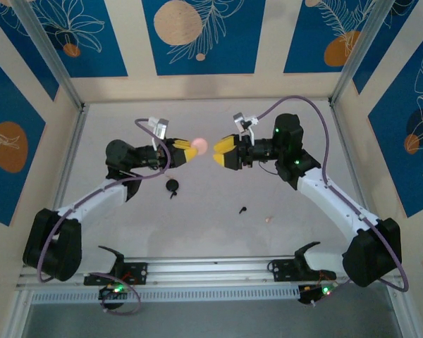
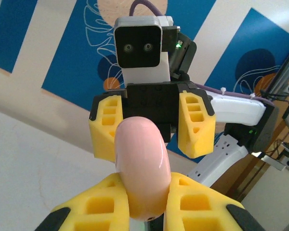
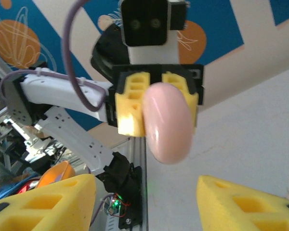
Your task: Insert the wireless bluetooth earbuds into the charging case
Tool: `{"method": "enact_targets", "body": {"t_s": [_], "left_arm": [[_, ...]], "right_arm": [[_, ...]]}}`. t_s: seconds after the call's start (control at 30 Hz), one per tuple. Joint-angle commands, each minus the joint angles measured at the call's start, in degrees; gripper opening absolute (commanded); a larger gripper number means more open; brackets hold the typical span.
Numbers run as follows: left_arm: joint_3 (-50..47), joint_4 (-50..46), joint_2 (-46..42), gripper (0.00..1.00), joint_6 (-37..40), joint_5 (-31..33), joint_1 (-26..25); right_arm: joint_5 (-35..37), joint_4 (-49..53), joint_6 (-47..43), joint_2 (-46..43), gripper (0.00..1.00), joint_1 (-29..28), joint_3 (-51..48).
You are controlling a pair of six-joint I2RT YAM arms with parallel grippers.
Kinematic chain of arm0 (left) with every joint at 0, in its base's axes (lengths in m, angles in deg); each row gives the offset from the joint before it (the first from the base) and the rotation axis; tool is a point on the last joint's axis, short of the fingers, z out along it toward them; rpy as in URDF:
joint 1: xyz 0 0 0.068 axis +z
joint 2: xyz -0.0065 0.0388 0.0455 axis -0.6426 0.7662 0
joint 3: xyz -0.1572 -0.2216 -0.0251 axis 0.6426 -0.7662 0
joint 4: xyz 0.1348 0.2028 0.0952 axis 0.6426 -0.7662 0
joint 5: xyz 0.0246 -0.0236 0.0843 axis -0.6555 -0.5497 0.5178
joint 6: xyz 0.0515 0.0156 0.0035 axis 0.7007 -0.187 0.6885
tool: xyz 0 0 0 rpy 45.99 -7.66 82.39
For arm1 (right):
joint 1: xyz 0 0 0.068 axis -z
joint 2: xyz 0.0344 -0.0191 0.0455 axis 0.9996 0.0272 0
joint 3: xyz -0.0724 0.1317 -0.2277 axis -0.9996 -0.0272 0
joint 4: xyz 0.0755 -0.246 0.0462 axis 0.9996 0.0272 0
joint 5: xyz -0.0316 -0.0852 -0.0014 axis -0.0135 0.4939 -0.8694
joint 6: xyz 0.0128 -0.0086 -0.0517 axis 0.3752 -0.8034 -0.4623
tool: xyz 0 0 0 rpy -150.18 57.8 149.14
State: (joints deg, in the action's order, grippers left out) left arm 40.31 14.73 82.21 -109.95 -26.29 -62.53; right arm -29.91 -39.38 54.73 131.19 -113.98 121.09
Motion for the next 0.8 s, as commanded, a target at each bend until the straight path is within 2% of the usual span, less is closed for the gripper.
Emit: {"method": "enact_targets", "body": {"t_s": [0.0,0.53,0.77], "left_arm": [[-0.31,14.94,1.82,0.13,-8.38,-2.14,-0.66],[-0.36,15.47,0.29,0.13,-8.39,-2.85,-1.01],[-0.2,15.19,-0.29,0.13,-8.25,-2.66,-1.01]], "right_arm": [[-4.33,-1.38,0.46,1.19,0.56,-0.66,3.38],[-6.4,4.0,-2.75,8.39,0.5,-2.76,12.77],[-6.9,6.19,-4.59,9.56,0.28,-3.72,14.14]]}}
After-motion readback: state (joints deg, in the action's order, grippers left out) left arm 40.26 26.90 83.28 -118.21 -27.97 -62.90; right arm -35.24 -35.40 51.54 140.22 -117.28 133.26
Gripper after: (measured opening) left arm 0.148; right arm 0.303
